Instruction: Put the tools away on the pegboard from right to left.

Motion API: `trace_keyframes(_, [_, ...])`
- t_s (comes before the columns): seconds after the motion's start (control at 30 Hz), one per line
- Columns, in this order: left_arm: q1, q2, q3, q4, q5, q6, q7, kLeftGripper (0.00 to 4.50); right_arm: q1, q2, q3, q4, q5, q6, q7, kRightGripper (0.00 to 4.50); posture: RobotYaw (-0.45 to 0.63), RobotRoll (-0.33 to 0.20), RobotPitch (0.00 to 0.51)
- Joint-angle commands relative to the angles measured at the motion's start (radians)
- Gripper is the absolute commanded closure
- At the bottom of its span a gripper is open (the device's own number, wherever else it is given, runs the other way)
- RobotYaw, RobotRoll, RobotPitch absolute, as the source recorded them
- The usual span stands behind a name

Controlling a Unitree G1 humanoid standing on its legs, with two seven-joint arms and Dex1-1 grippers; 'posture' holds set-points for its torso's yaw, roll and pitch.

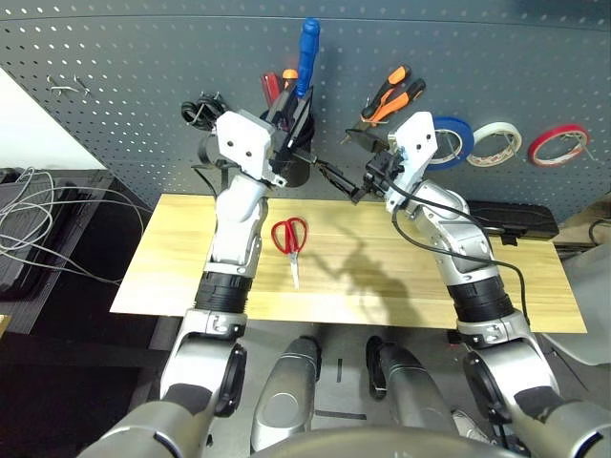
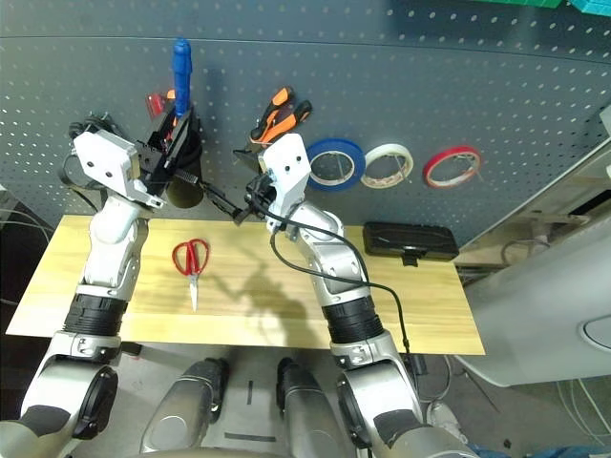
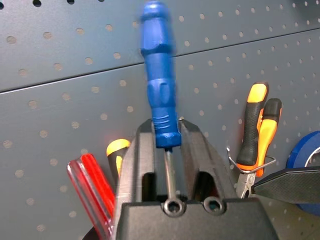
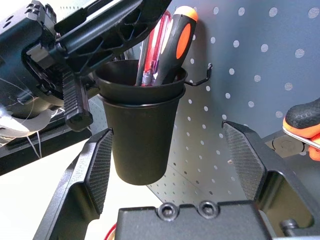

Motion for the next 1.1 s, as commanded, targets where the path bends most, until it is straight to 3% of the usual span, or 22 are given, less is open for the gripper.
trace_keyframes(0.03, [0.025, 0.008, -0.014, -0.001, 0.009, -0.03, -0.016, 2.32, 0.028, -0.014, -0.002, -0.009, 0.001, 0.005, 0.001, 0.0, 0.13, 0.0, 0.19])
trace_keyframes(0.27, [0.035, 0.006, -0.028, -0.052, 0.015, -0.063, -0.023, 0.02, 0.084, -0.053, -0.017, -0.03, 0.004, 0.018, -0.01, 0.0, 0.12, 0.0, 0.191])
trace_keyframes(0.67, [0.086, 0.031, -0.165, -0.142, 0.055, -0.088, -0.133, 0.02, 0.24, -0.134, -0.042, 0.011, -0.024, 0.007, -0.03, 0.0, 0.11, 0.0, 0.196])
trace_keyframes(0.87, [0.148, 0.044, -0.26, -0.109, 0.055, 0.022, -0.234, 0.02, 0.282, -0.165, -0.039, 0.066, -0.059, 0.009, -0.046, 0.0, 0.11, 0.0, 0.197])
trace_keyframes(1.1, [0.194, 0.048, -0.284, 0.048, 0.097, 0.179, -0.235, 0.02, 0.3, -0.196, -0.025, 0.11, -0.1, 0.05, -0.056, 0.0, 0.1, 0.0, 0.198])
